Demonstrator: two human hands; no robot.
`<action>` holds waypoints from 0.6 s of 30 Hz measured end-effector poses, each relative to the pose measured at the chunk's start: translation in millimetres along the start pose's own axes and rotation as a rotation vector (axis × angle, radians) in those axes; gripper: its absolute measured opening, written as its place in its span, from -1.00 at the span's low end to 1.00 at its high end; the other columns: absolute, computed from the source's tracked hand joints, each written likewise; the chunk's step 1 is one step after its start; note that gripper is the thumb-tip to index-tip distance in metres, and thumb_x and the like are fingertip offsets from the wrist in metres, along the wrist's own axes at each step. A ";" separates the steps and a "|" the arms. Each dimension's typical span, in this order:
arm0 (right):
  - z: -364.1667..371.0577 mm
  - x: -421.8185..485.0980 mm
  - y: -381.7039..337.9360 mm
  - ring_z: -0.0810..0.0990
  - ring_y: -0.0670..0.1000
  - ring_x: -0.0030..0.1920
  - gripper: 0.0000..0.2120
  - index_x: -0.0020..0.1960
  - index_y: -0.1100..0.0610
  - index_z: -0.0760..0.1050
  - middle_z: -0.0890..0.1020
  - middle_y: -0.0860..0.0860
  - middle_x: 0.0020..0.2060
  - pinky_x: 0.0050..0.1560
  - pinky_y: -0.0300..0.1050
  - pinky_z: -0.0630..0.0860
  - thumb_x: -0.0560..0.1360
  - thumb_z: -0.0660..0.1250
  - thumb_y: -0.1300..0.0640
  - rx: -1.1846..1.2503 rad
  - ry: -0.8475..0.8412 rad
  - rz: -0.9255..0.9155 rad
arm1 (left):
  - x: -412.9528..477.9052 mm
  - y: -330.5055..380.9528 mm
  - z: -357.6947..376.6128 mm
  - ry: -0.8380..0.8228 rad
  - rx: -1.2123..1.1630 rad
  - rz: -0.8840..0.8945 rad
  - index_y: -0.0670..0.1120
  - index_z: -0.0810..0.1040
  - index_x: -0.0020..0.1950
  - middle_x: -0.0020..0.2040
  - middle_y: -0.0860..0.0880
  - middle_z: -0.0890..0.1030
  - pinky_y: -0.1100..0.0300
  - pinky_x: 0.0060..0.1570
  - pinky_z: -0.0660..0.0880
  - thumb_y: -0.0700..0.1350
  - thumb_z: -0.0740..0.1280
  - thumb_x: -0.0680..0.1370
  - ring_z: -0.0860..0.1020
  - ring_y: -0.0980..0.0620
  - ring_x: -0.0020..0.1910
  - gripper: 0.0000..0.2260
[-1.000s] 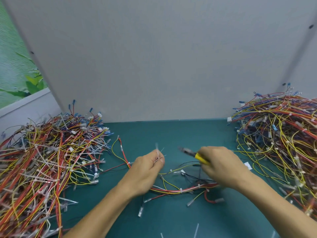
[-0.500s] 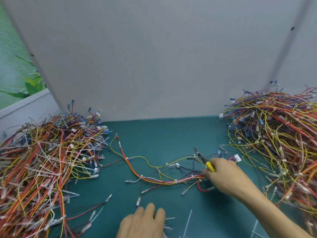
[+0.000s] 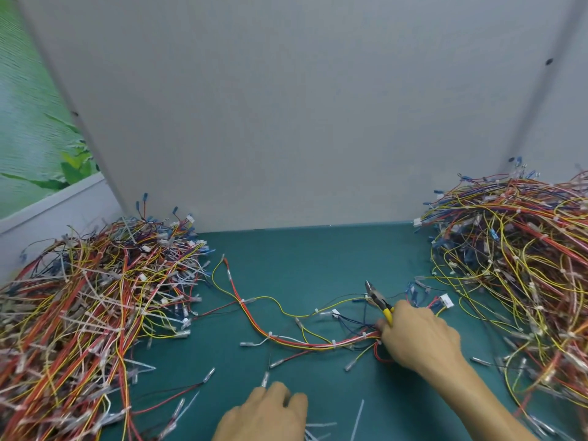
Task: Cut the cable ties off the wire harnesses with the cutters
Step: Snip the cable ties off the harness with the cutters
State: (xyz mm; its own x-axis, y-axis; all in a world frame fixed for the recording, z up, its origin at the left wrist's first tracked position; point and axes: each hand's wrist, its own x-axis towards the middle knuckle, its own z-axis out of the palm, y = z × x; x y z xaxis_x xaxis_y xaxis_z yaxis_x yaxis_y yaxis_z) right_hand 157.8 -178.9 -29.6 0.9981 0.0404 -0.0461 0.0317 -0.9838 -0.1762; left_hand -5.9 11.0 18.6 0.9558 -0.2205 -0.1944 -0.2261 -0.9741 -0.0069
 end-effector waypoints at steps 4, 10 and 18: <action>-1.2 4.9 4.7 0.54 0.17 0.14 -0.63 0.12 0.09 0.42 0.56 0.09 0.12 -0.11 -0.04 0.30 0.56 0.10 -0.18 -0.020 -0.022 0.024 | 24.1 -13.1 4.3 -0.184 -0.148 -0.232 0.08 0.39 0.21 0.22 0.01 0.42 0.02 0.15 0.35 0.31 0.19 0.49 0.41 -0.04 0.27 -0.58; -4.1 10.4 4.3 0.55 0.16 0.12 -0.56 0.11 0.08 0.43 0.59 0.08 0.09 -0.12 -0.06 0.30 0.52 0.14 -0.27 0.022 0.018 0.102 | 79.1 -67.4 0.5 0.128 -0.222 -0.683 -0.08 0.43 -0.20 0.00 -0.10 0.62 0.10 -0.14 0.42 0.35 0.10 0.53 0.57 -0.14 0.02 -0.51; -0.8 11.8 3.4 0.43 0.12 -0.18 -0.84 -0.10 0.07 0.32 0.41 -0.02 -0.26 -0.21 -0.09 0.32 0.43 0.25 0.01 0.193 0.012 0.179 | 125.1 -95.3 19.3 0.055 -0.256 -0.824 -0.04 0.39 -0.20 0.06 -0.05 0.60 0.14 -0.18 0.37 0.05 0.28 0.46 0.53 -0.11 -0.05 -0.81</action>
State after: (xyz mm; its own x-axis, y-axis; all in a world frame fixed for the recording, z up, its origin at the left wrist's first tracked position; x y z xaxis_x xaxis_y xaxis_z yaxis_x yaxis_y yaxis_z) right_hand 169.7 -181.9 -30.0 0.9875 -0.1346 -0.0824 -0.1552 -0.9237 -0.3503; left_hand 131.7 77.2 -24.0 0.8058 0.5652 -0.1768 0.5858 -0.8045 0.0981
